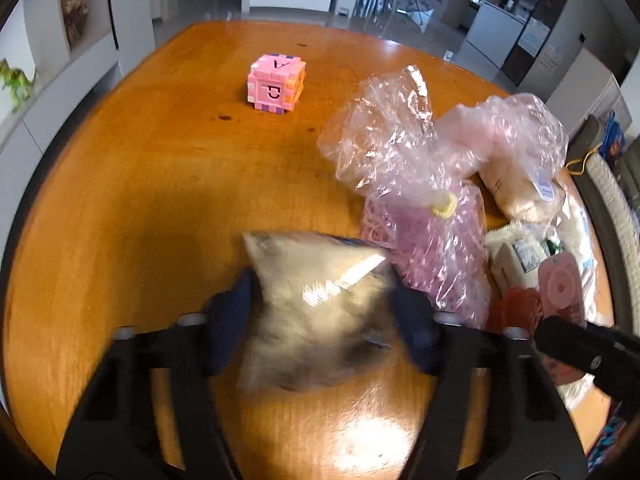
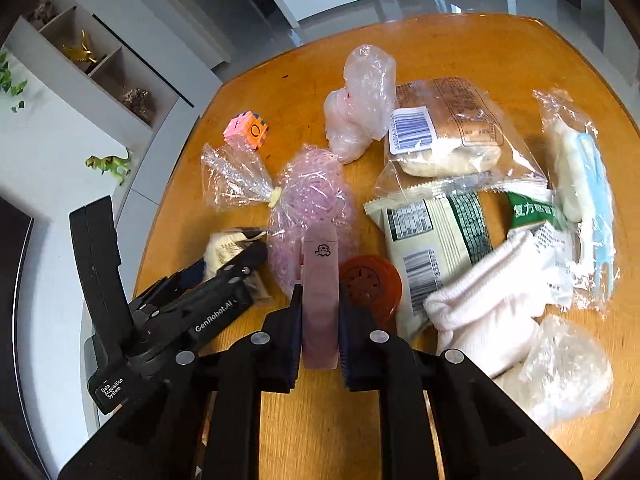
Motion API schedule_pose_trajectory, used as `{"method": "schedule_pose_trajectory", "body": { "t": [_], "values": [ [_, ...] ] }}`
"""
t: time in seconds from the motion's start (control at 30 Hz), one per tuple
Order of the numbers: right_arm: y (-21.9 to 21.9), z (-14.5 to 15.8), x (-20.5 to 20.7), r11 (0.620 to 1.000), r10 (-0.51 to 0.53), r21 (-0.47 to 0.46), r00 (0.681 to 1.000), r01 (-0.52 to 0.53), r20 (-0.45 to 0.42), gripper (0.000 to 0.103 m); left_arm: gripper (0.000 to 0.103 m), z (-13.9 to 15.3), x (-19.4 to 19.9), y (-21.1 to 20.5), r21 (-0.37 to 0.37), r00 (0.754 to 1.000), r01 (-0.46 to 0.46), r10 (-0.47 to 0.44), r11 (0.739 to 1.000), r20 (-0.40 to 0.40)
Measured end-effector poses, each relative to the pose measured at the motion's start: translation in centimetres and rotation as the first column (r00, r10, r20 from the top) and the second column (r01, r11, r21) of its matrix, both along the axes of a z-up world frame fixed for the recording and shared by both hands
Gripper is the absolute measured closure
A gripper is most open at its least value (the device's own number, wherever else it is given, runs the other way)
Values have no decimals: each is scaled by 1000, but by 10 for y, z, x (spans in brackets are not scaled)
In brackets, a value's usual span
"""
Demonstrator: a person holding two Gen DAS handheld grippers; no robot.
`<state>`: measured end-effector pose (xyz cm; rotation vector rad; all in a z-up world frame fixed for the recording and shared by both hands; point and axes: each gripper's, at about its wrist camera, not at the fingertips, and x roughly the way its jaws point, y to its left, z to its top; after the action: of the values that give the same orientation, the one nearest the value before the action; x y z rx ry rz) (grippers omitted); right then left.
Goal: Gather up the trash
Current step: 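Grasp the snack bag with left gripper while right grasps the pink container, then drop snack bag from left gripper while right drops pink container into trash bag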
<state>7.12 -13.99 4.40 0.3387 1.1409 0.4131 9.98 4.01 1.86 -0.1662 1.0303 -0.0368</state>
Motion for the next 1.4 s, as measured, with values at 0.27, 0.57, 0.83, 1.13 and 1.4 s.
{"method": "schedule_pose_trajectory", "body": {
  "t": [0.27, 0.57, 0.83, 1.13, 1.4],
  "values": [
    [8, 7, -20, 1000, 15, 8, 1000, -15, 8, 86, 47, 5, -38, 27, -46, 1000, -21, 21, 999, 8],
    [40, 17, -55, 998, 62, -2, 997, -62, 34, 86, 47, 28, -97, 66, -74, 993, -82, 87, 994, 77],
    [101, 16, -101, 980, 197, 26, 980, -198, 40, 86, 47, 36, -175, 121, -78, 975, -182, 191, 980, 116],
    [205, 16, -170, 901, 433, 11, 900, -433, 46, 86, 47, 36, -279, 213, -71, 912, -380, 387, 922, 134],
    [302, 10, -236, 766, 642, -28, 765, -642, 51, 86, 47, 11, -385, 294, -36, 786, -608, 608, 793, 108]
  ]
}}
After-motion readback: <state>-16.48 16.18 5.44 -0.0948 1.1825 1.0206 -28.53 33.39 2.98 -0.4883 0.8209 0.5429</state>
